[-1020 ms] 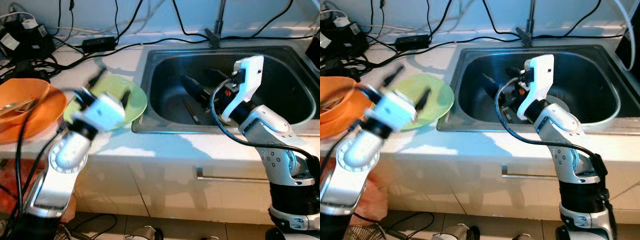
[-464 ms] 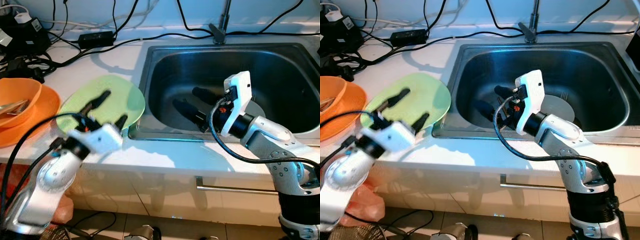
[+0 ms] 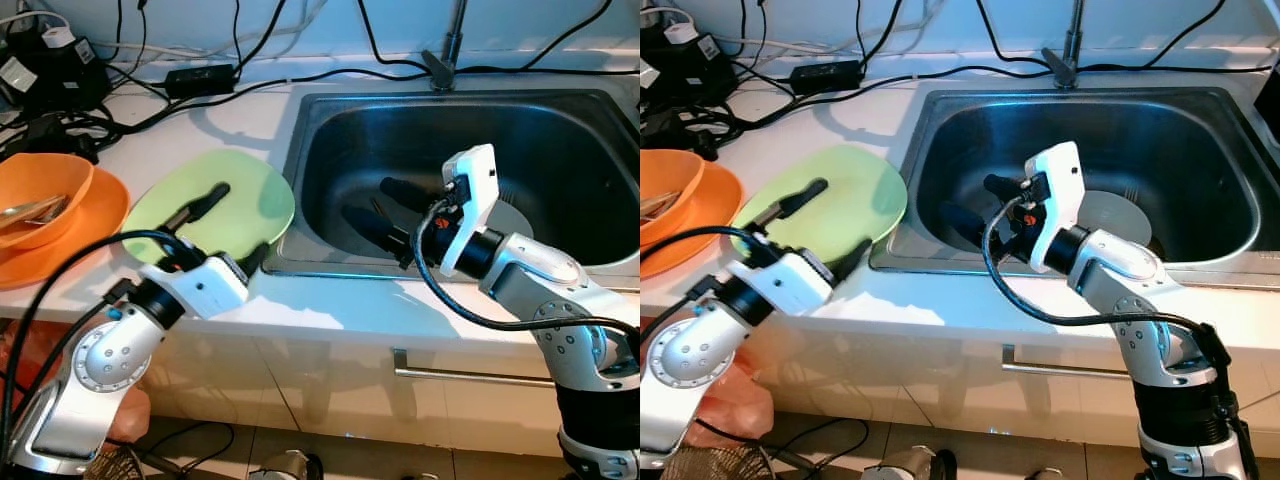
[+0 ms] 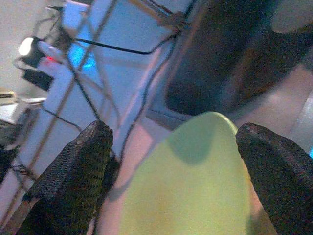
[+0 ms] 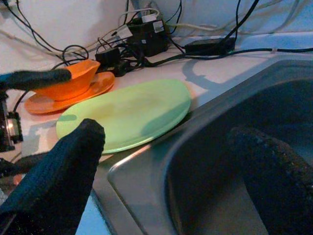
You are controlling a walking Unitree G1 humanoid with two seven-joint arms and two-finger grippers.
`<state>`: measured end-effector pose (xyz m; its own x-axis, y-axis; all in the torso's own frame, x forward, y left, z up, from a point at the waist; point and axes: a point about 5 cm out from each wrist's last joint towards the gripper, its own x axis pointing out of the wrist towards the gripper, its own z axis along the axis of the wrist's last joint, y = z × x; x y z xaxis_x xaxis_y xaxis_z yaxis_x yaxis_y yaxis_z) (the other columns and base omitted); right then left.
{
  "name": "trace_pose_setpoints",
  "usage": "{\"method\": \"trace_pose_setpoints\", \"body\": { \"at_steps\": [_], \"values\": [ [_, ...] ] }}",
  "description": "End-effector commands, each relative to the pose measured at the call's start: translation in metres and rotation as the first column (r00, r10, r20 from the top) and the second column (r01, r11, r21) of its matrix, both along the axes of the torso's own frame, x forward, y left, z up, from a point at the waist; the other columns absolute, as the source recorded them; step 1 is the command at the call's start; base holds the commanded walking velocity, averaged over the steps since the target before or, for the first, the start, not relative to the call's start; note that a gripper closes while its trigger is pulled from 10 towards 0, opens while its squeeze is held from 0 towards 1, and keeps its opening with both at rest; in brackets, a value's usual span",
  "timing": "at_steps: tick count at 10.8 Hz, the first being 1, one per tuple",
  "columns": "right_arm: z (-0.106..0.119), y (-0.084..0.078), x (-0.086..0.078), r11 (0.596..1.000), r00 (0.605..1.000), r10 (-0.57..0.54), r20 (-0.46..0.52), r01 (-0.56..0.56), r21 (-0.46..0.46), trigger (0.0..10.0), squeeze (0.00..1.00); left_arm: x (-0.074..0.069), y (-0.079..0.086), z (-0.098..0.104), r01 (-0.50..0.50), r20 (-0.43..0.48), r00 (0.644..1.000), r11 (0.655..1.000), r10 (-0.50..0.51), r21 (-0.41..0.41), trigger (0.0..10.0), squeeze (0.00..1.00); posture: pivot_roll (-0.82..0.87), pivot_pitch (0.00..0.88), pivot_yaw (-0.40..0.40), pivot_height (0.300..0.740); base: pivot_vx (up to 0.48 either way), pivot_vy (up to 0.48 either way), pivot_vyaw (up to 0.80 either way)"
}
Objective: Kitchen organization
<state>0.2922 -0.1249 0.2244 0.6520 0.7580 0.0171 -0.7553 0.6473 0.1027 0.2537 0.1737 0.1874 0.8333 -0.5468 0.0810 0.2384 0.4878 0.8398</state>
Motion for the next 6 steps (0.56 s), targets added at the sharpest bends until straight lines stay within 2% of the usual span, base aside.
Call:
{"method": "trace_pose_setpoints", "body": {
  "at_steps": [1,2,5,6],
  "values": [
    [0.005,0.005,-0.003,0.999,0.999,0.036,0.017,-0.035,-0.012,10.0,0.00,-0.001,0.003,-0.011,0.003,-0.084,0.996,1.000,-0.001,0.022,10.0,0.25,0.16,0.125,0.103,0.740,0.000,0.000,0.00],
    [0.006,0.004,-0.002,0.999,0.999,0.038,0.020,-0.037,-0.012,10.0,0.00,-0.001,0.005,-0.023,-0.004,-0.162,0.987,0.998,0.015,0.066,10.0,0.00,0.16,0.124,0.103,0.740,0.000,0.000,0.00],
    [0.009,0.004,-0.003,0.999,0.998,0.053,0.023,-0.053,-0.008,10.0,0.00,0.004,0.020,-0.037,-0.068,-0.238,0.965,0.984,0.106,0.163,10.0,0.00,0.16,0.124,0.104,0.740,0.000,0.000,0.00],
    [0.010,0.004,-0.004,0.998,0.997,0.067,0.022,-0.067,-0.005,10.0,0.00,0.006,0.023,-0.037,-0.083,-0.245,0.962,0.982,0.124,0.173,10.0,0.00,0.16,0.124,0.102,0.740,0.000,0.000,0.00]
  ]
}}
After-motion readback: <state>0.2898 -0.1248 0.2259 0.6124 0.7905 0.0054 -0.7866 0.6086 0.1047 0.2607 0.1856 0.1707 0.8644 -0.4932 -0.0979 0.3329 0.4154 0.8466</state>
